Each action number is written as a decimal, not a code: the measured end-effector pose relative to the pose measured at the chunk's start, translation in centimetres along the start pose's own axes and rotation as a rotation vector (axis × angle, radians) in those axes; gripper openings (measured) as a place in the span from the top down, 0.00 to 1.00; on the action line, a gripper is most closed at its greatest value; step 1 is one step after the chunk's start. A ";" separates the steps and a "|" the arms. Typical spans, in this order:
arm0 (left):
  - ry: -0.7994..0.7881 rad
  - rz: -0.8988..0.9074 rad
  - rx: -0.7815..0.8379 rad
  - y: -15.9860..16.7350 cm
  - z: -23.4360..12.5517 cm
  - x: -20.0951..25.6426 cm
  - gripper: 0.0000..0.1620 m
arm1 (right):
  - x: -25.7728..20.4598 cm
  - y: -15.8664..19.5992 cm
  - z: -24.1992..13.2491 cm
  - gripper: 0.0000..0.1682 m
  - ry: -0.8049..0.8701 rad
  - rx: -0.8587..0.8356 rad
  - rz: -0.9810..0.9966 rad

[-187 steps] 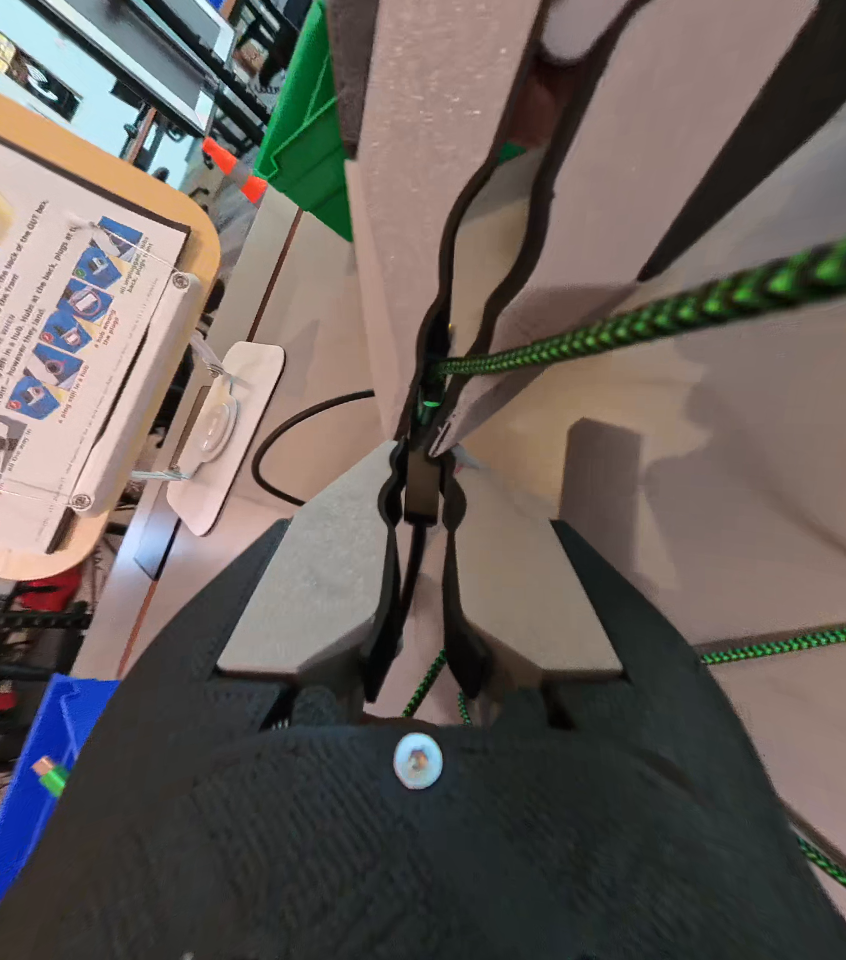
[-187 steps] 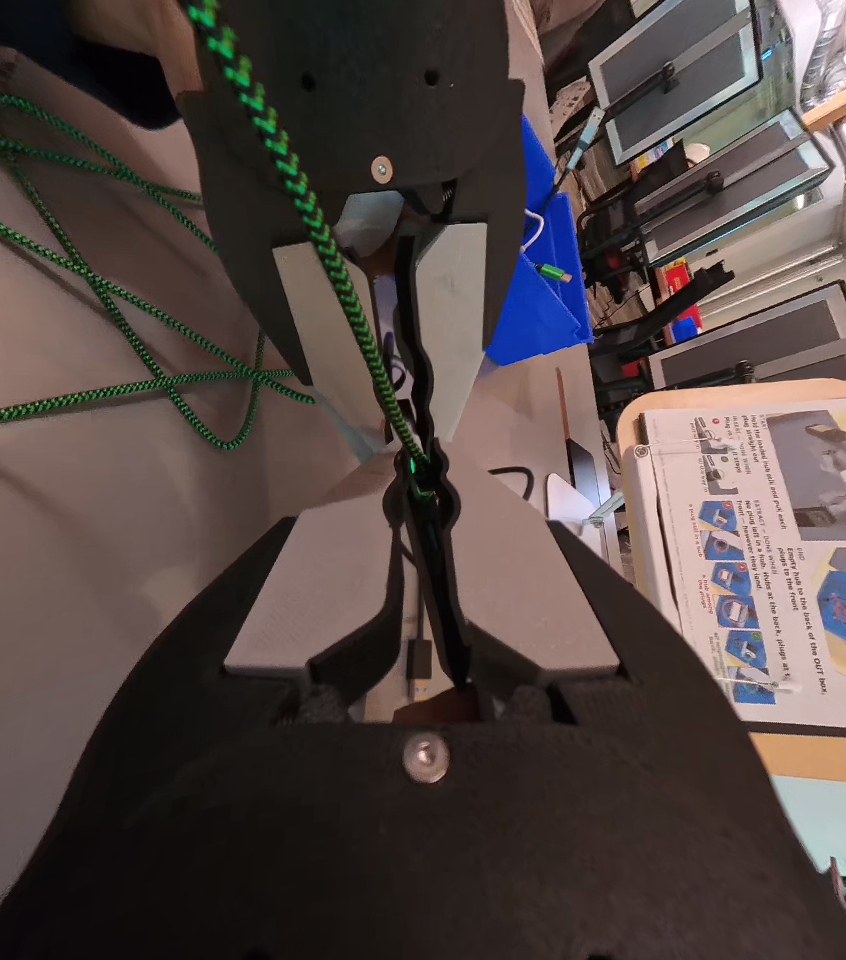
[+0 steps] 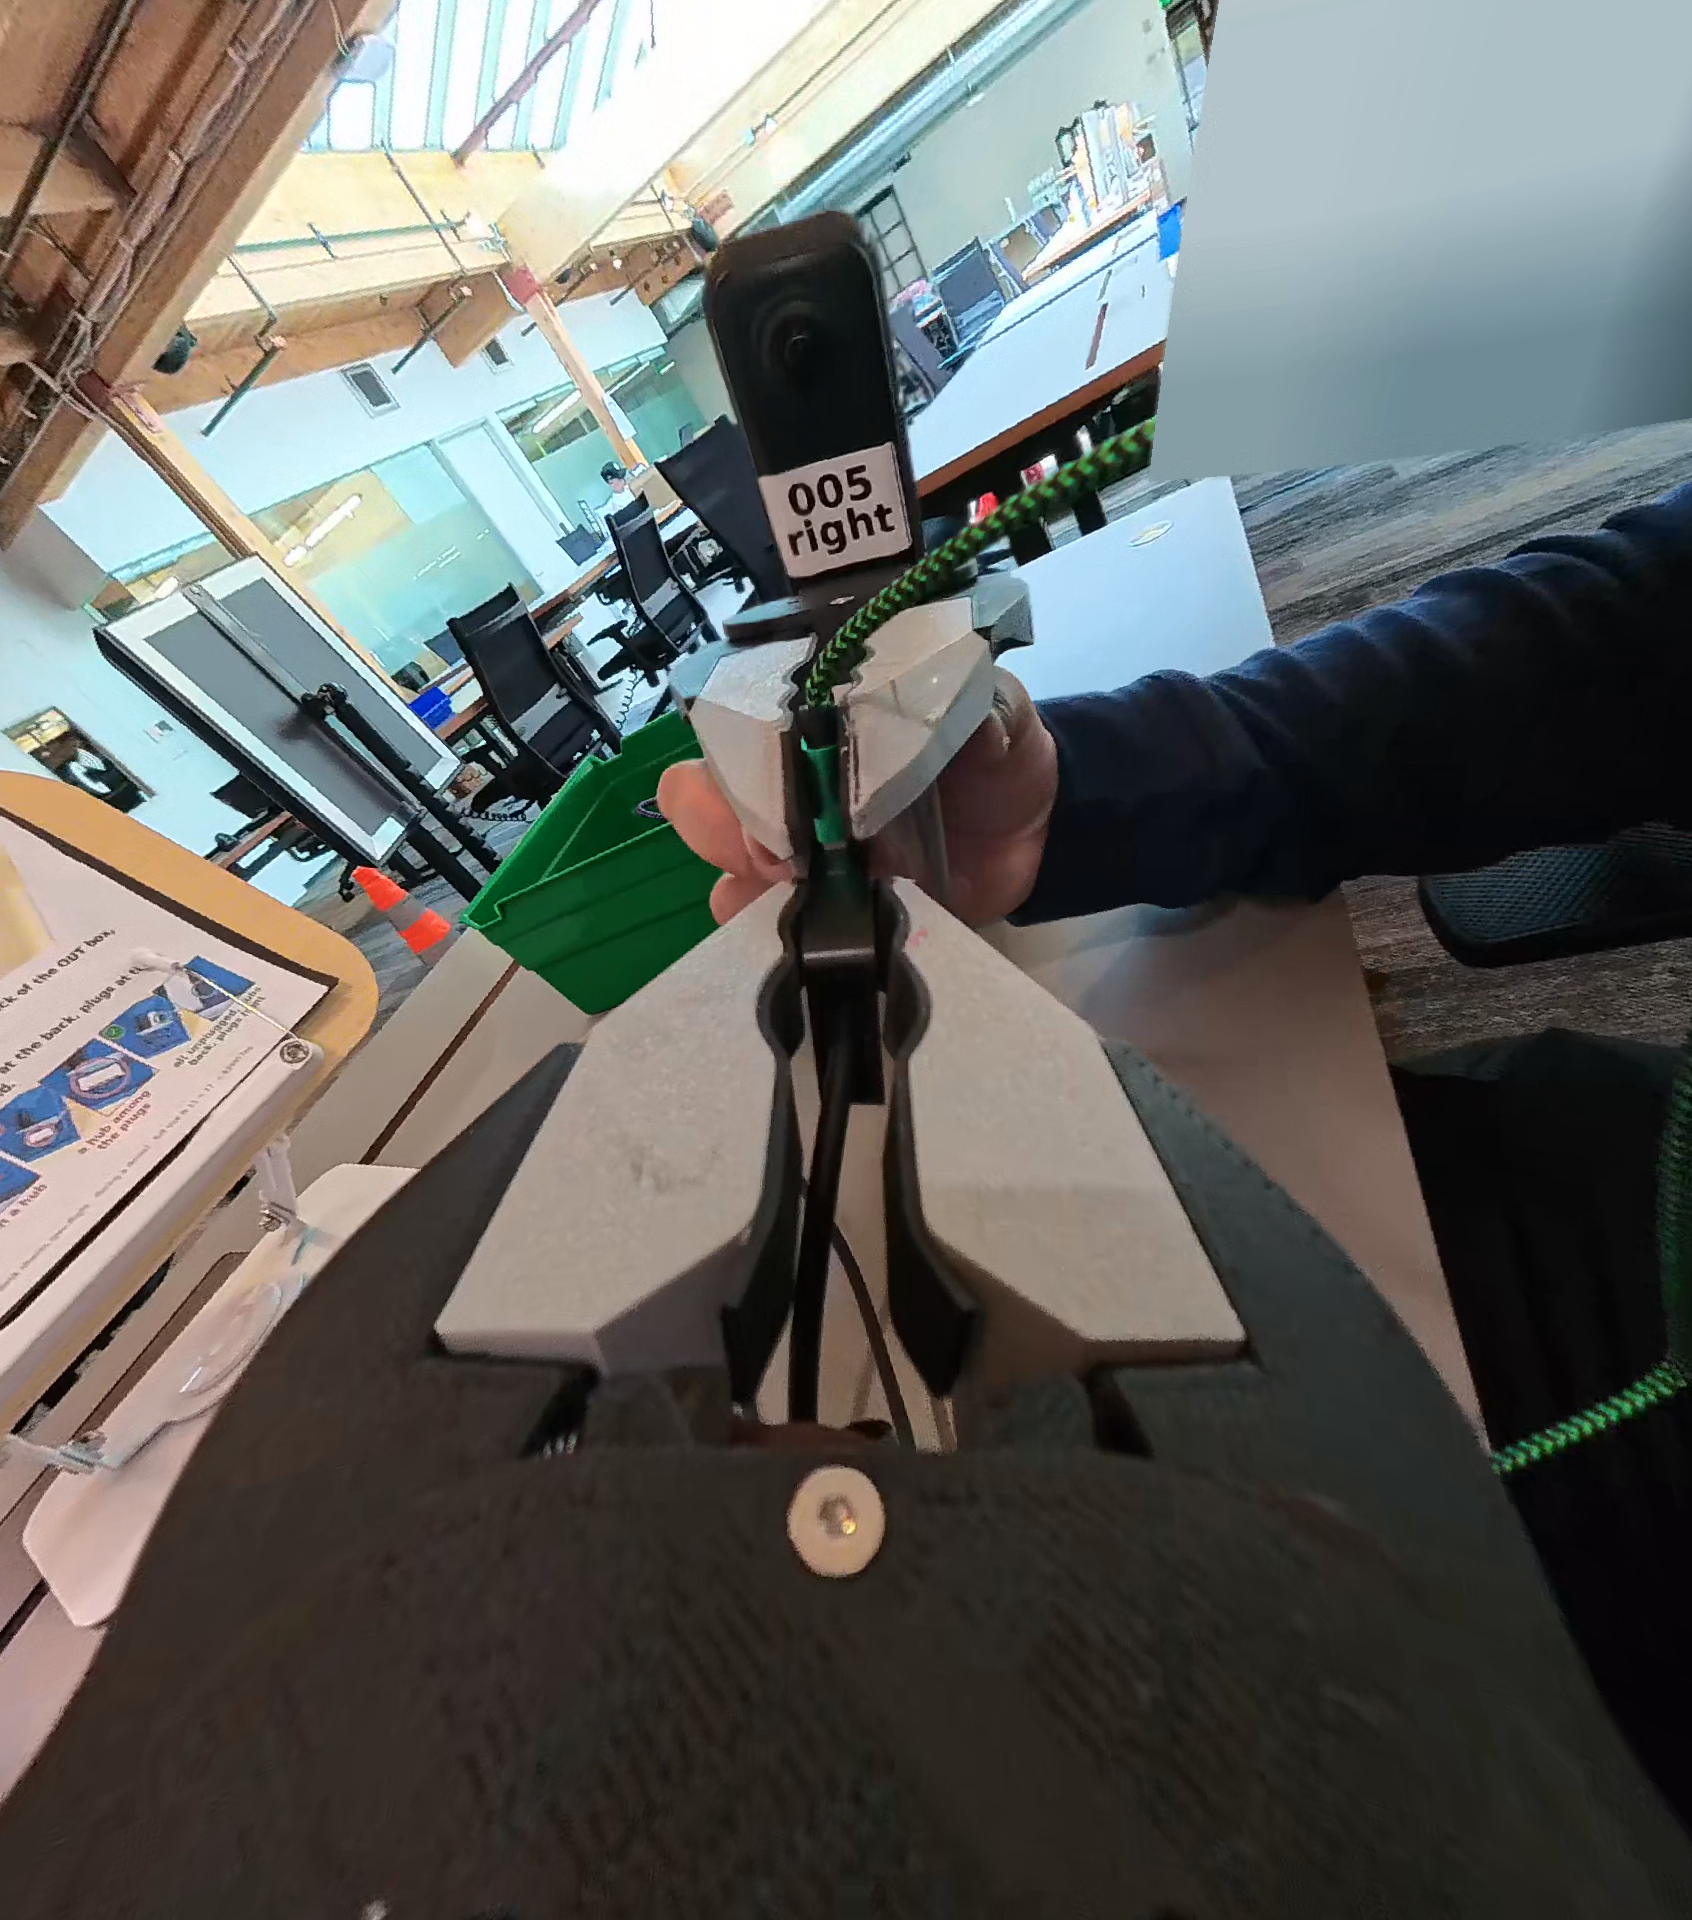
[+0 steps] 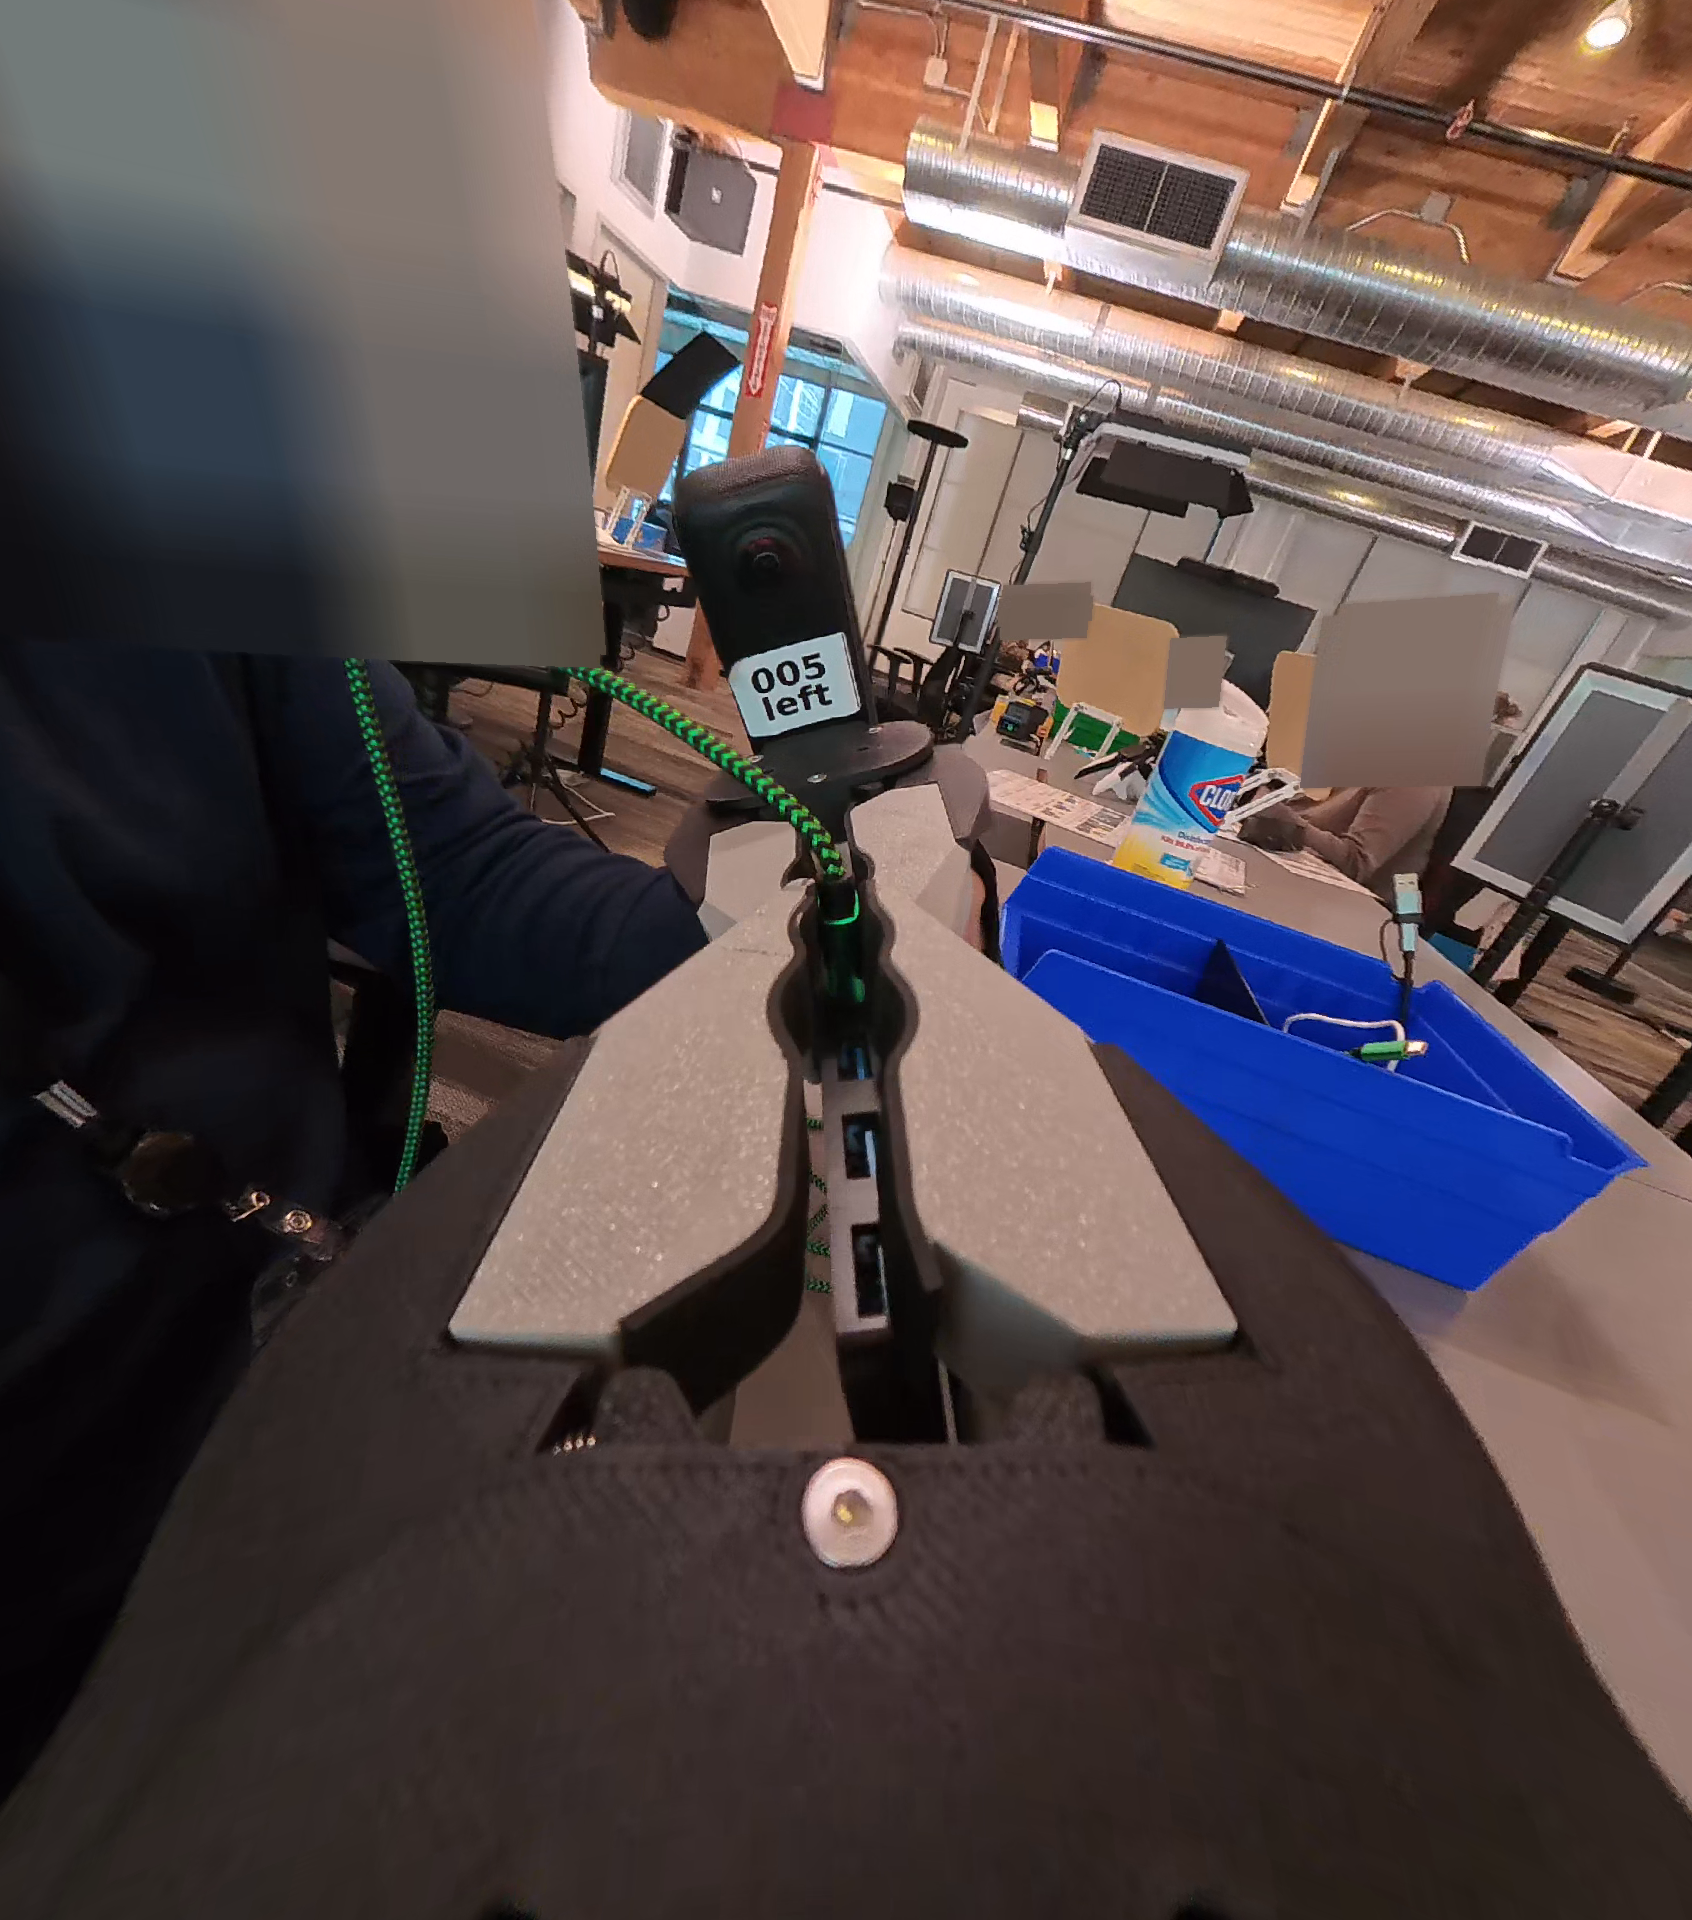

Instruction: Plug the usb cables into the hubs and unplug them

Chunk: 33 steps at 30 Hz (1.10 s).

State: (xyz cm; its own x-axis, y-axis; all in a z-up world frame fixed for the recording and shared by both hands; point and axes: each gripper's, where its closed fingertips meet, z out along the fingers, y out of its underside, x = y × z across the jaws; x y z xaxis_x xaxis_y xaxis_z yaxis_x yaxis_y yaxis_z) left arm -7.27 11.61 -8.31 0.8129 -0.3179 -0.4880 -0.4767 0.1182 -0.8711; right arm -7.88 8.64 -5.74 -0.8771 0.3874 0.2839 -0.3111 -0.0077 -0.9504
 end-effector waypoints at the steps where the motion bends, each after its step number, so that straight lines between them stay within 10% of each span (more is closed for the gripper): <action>1: -0.002 -0.001 0.002 -0.1 0.0 0.0 0.96 | 0.0 0.0 0.0 0.98 -0.002 0.005 0.004; 16: -0.023 -0.046 -0.012 -0.3 0.1 -0.6 0.96 | 0.5 -0.5 -0.1 0.98 0.002 0.054 0.051; 33: 0.003 0.139 -0.331 3.5 -0.4 -0.4 0.96 | 0.8 4.3 -2.0 0.97 0.161 -0.759 -0.464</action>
State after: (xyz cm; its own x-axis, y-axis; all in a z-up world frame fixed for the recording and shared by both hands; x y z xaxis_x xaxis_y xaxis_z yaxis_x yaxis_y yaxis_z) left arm -9.40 11.81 -11.10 0.7321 -0.3233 -0.5997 -0.6654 -0.1508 -0.7311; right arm -9.19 10.76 -9.82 -0.6443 0.3250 0.6923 -0.2450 0.7698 -0.5894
